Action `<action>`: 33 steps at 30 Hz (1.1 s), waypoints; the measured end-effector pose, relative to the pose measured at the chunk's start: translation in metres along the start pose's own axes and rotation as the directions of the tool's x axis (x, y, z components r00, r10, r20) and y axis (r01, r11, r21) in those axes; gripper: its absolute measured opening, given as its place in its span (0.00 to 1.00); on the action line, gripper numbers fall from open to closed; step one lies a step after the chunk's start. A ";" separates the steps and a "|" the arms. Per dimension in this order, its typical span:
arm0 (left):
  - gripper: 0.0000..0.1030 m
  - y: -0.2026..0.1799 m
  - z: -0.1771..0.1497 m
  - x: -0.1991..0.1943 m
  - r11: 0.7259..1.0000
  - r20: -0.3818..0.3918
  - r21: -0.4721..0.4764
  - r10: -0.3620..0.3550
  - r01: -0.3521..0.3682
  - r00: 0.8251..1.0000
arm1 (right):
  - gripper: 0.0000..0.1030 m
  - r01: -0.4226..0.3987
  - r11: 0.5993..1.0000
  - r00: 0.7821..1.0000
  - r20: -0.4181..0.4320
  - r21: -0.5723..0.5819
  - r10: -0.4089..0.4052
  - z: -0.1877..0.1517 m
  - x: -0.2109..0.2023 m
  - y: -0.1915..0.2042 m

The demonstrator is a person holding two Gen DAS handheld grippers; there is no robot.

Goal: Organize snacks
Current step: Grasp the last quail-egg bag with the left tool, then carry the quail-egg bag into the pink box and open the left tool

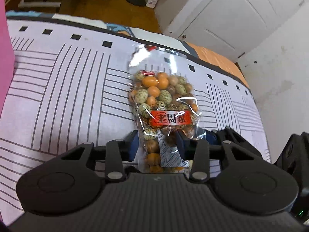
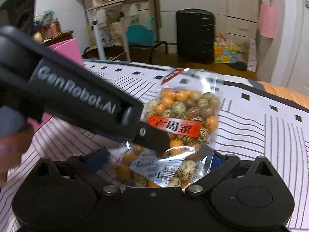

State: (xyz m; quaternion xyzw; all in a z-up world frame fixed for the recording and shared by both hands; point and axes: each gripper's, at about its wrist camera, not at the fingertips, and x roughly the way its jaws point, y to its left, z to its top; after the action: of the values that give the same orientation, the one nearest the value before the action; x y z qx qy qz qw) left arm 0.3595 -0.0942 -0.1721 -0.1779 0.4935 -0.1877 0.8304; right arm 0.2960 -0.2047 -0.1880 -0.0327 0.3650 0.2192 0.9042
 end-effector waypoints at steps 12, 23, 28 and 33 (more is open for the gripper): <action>0.37 -0.028 -0.024 -0.020 0.995 -0.009 0.079 0.057 -0.057 0.998 | 0.84 0.088 0.996 0.996 0.011 0.019 -0.088 -0.017 -0.032 0.026; 0.38 -0.044 -0.063 -0.062 0.989 -0.027 0.115 0.100 -0.096 0.995 | 0.84 0.079 0.989 0.996 0.025 0.122 -0.083 -0.041 -0.071 0.053; 0.38 -0.052 -0.080 -0.085 0.981 -0.029 0.141 0.135 -0.130 0.990 | 0.83 0.072 0.988 0.996 0.041 0.140 -0.078 -0.046 -0.090 0.066; 0.38 -0.062 -0.094 -0.112 0.979 -0.005 0.150 0.139 -0.137 0.990 | 0.83 0.058 0.989 0.997 0.046 0.137 -0.064 -0.044 -0.113 0.078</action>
State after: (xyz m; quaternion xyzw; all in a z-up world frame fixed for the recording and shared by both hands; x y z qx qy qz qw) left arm 0.2177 -0.1033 -0.1003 -0.0793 0.4955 -0.1673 0.8486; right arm 0.1628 -0.1865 -0.1363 0.0230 0.3551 0.1669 0.9195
